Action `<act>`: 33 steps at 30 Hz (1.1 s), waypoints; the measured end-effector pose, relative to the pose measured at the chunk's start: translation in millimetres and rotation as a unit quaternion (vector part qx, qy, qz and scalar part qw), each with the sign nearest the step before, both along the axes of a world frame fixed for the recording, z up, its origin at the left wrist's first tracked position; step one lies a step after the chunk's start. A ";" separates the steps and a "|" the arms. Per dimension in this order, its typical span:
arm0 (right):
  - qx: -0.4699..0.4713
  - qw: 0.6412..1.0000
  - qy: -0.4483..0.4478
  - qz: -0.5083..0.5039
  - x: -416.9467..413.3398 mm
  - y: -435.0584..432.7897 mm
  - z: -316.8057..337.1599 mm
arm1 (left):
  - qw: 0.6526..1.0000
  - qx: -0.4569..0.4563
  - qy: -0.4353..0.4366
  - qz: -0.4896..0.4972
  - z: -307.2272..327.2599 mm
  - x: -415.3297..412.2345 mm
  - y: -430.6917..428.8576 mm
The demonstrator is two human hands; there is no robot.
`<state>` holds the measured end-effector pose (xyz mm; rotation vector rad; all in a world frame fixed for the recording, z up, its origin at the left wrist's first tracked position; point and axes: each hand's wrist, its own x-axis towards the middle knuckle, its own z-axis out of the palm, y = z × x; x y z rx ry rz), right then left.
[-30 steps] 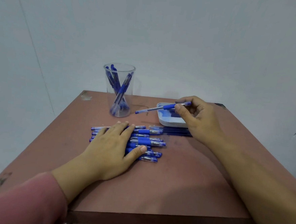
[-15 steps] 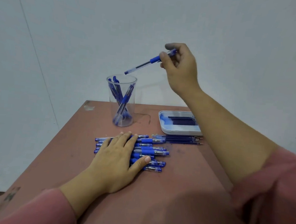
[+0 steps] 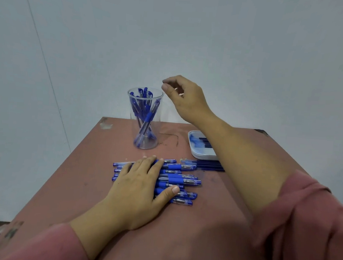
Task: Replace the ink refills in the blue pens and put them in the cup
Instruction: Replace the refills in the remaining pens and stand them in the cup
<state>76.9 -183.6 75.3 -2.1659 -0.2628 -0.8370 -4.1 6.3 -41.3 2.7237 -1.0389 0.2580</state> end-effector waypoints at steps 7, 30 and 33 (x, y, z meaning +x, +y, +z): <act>-0.032 0.997 0.073 -0.010 -55.8 -31.8 -26.7 | 1.000 0.001 0.002 0.001 2.4 -1.4 0.3; -0.268 0.953 0.143 0.005 -107.2 -39.5 -72.1 | 1.000 -0.027 0.003 0.006 16.5 -3.7 -0.9; -0.192 0.975 0.107 0.018 -116.0 -43.0 -67.3 | 0.996 -0.080 -0.032 -0.039 33.2 6.0 -6.5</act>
